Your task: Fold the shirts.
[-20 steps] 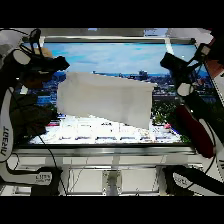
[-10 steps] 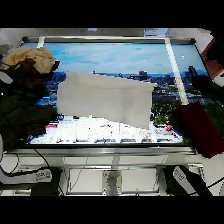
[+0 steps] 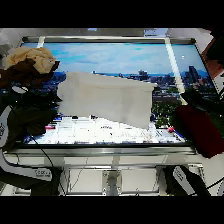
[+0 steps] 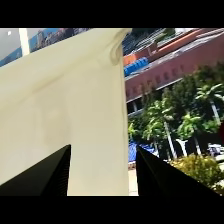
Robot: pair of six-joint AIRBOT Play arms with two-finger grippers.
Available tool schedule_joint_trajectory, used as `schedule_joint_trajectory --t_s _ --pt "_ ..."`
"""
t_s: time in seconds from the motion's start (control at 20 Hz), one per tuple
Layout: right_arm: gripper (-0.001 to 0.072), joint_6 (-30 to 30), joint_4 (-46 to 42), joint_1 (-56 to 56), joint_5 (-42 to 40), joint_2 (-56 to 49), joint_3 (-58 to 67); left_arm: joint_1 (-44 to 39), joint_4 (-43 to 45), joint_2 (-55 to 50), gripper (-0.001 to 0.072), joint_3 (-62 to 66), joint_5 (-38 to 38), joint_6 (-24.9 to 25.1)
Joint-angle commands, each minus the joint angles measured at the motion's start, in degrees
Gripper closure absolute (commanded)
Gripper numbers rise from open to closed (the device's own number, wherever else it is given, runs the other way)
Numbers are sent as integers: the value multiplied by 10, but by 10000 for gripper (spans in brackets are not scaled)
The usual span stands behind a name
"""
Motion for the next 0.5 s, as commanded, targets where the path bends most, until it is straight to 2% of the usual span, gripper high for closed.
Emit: schedule_joint_trajectory --t_s 0.0,0.2,0.35,0.45 --pt "264 1 4 15 10 1 -2 1 -19 -8 289 5 14 12" --pt "264 2 0 19 11 1 -2 4 1 -8 290 93 -58 20" --pt "264 2 1 19 12 1 -2 10 91 -7 289 166 -141 -12" --pt "264 3 1 19 12 1 -2 9 136 -10 289 165 -160 -40"
